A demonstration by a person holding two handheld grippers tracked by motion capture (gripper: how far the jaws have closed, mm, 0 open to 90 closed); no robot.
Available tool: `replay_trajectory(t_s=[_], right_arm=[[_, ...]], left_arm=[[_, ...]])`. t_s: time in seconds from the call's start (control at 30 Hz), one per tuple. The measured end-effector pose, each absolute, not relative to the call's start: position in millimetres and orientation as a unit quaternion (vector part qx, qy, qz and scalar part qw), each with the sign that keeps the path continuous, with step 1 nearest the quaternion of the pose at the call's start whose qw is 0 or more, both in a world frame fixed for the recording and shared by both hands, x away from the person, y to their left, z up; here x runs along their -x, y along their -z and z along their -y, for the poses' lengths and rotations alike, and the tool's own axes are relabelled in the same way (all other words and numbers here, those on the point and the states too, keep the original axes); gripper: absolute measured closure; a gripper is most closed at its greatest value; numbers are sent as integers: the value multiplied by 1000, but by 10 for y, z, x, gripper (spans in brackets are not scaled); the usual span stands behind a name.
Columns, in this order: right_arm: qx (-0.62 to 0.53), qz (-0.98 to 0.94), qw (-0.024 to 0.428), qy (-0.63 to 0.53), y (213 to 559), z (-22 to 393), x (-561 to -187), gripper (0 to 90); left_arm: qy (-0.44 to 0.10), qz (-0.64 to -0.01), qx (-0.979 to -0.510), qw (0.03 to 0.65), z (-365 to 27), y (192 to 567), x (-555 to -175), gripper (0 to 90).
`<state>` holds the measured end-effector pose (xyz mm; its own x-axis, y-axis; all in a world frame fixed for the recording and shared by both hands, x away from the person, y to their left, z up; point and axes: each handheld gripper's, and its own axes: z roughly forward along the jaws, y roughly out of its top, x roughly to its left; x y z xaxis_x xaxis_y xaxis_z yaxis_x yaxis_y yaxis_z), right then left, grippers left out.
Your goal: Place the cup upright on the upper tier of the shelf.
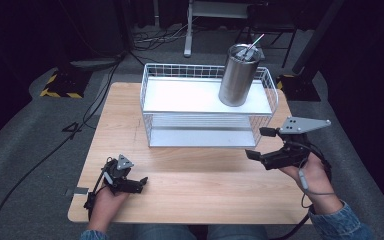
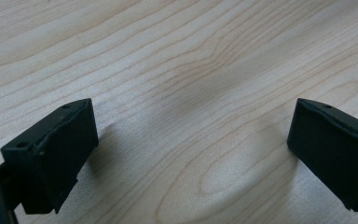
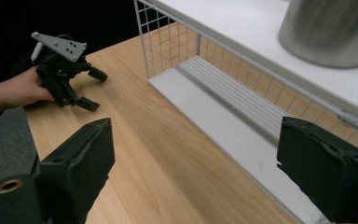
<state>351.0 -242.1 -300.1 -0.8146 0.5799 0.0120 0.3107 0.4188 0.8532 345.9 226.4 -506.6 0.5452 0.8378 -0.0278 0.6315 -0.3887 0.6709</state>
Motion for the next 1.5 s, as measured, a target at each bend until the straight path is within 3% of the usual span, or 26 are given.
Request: replay_trajectory(t_s=[1.0, 1.5], right_arm=[[-309, -864, 113, -382, 4214, 2330, -3420, 137], [-347, -876, 86, -325, 4638, 2323, -3452, 137]], left_arm=[[-161, -451, -817, 322, -2262, 5066, -3456, 22], [-161, -451, -817, 322, -2262, 5066, -3456, 22]])
